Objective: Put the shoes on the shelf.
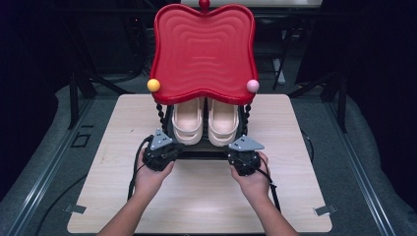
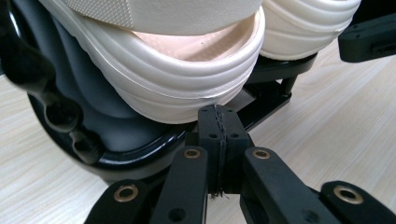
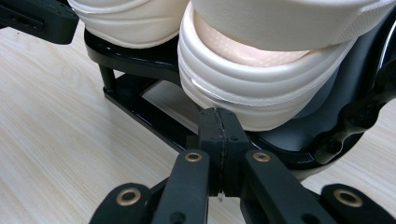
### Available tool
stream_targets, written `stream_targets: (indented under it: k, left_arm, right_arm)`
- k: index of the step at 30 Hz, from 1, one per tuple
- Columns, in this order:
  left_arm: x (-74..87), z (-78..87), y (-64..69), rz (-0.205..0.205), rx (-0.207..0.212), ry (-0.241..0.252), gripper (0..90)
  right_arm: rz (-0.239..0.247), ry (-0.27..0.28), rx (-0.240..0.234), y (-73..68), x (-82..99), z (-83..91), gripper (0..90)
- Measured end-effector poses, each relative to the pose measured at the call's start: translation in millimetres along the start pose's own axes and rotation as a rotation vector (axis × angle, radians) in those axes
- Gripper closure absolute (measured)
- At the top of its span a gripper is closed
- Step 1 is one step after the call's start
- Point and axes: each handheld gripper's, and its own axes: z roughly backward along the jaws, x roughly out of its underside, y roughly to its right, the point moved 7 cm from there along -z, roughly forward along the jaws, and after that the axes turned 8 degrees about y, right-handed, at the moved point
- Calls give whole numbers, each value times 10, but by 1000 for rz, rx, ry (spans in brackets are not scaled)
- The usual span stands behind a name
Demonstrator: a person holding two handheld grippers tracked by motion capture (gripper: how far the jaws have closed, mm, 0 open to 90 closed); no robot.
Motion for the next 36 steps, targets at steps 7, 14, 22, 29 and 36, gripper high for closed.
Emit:
stream_targets:
  k: [7, 14, 22, 29, 36]
  left_arm:
    - [11, -112, 23, -4, -5, -24, 898]
    - [40, -153, -14, 2, -22, -40, 898]
    - [80, -220, -57, 13, -29, -55, 897]
    - [81, -268, -73, 31, -31, -53, 896]
    - [84, -289, -105, 67, -30, -53, 895]
  right_arm:
    - [-5, -8, 2, 8, -20, -87, 900]
    - [16, -24, -9, -59, -26, -190, 900]
    - [3, -52, -9, -58, -6, -295, 900]
    - [-30, -62, -2, -15, 1, -336, 886]
    - [-27, -61, 4, -2, -4, -378, 883]
